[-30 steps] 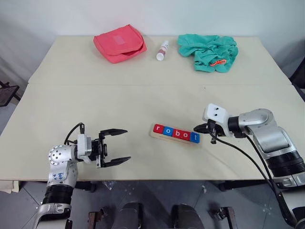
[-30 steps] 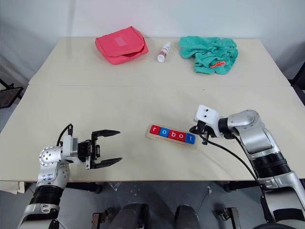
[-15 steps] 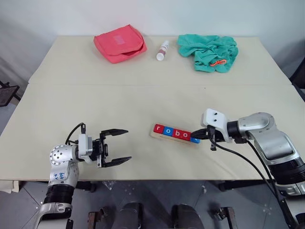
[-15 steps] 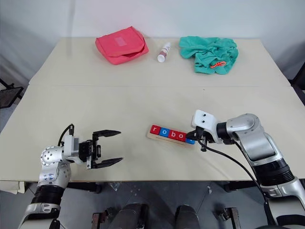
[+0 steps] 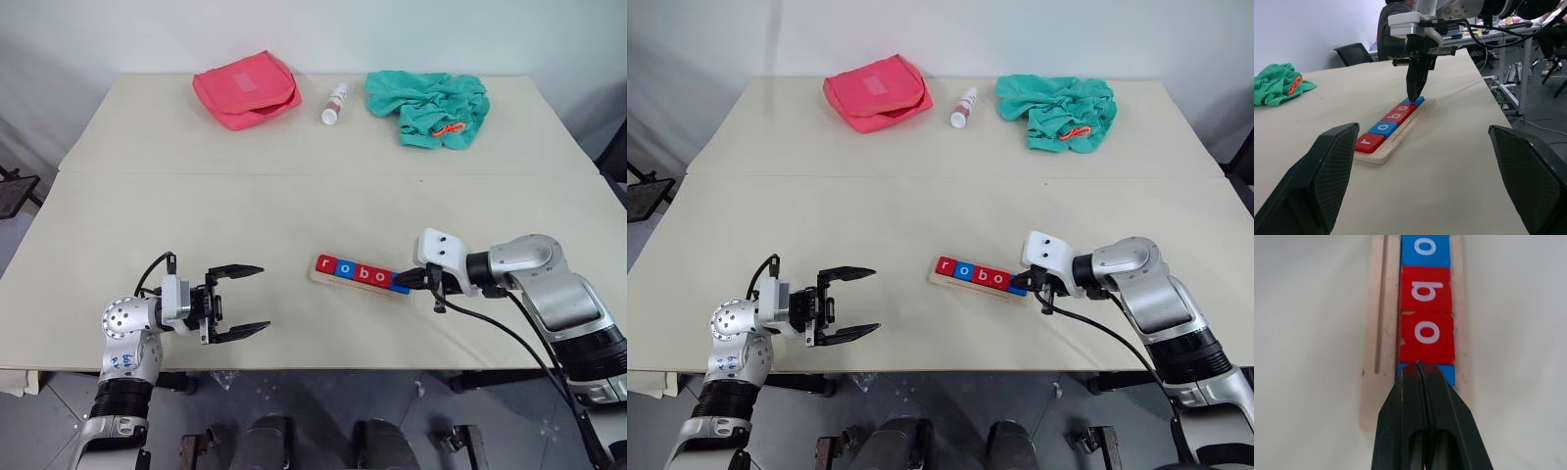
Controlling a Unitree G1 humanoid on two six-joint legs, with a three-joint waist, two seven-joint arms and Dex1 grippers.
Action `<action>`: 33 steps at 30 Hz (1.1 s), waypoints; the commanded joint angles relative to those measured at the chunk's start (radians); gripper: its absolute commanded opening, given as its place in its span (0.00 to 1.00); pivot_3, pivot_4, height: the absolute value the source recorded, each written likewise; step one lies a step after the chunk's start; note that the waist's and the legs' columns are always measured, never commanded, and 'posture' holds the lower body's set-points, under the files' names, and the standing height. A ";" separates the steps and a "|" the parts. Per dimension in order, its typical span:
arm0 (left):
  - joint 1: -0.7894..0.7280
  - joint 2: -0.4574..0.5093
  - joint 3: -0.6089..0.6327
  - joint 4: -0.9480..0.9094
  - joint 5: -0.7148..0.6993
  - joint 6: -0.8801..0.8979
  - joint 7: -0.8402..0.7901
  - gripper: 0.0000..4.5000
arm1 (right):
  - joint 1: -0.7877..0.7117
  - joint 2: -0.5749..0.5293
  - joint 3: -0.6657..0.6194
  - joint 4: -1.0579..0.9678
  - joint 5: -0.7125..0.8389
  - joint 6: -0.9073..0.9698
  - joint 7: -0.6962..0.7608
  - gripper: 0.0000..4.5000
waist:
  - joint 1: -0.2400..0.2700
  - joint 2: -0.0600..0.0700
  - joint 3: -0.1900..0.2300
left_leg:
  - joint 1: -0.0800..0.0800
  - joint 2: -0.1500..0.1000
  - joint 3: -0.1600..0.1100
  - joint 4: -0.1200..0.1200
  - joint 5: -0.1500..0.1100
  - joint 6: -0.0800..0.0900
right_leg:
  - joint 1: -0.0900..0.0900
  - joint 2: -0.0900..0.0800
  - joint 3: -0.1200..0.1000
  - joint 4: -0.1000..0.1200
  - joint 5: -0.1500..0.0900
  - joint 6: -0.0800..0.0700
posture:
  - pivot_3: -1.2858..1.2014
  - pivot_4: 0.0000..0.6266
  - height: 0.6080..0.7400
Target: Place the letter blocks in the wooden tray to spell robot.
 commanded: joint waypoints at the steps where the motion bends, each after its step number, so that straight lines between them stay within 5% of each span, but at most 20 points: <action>1: 0.006 0.010 0.003 -0.029 -0.001 -0.009 0.006 1.00 | 0.013 -0.027 -0.088 -0.045 0.064 -0.019 0.011 0.01 | 0.000 0.000 0.000 | 0.000 0.000 0.000 0.000 0.000 0.000 | 0.000 0.000 0.000 0.000 0.000 0.000 | 0.52 0.24 1.00; 8: 0.001 0.033 0.043 -0.003 0.003 -0.008 0.053 1.00 | 0.151 -0.062 -0.280 0.090 0.207 -0.303 0.170 0.01 | 0.005 -0.001 0.000 | 0.000 0.000 0.000 0.000 0.000 0.000 | 0.001 0.000 0.000 -0.001 0.000 0.000 | 0.52 0.24 1.00; 11: -0.004 0.033 0.066 0.000 0.001 0.000 0.108 1.00 | 0.174 -0.081 -0.326 0.208 0.230 -0.410 0.246 0.13 | 0.001 -0.001 0.000 | 0.001 0.000 0.001 0.000 0.000 0.000 | 0.002 0.000 0.000 -0.001 0.000 0.000 | 0.52 0.24 1.00; 22: -0.010 0.040 0.130 -0.010 0.013 -0.022 0.265 1.00 | 0.146 -0.145 -0.353 0.678 0.341 -0.760 0.398 0.99 | -0.001 -0.001 0.000 | 0.002 0.001 0.001 0.000 0.000 0.000 | 0.003 0.000 -0.001 -0.002 0.000 0.000 | 0.52 0.24 1.00; 33: 0.002 0.070 0.194 0.017 -0.080 0.011 0.185 1.00 | 0.141 -0.202 -0.284 0.820 0.538 -0.785 0.398 0.99 | 0.000 -0.001 0.001 | 0.004 0.001 -0.002 0.000 0.000 0.000 | 0.009 0.000 -0.005 -0.006 0.000 0.000 | 0.52 0.24 1.00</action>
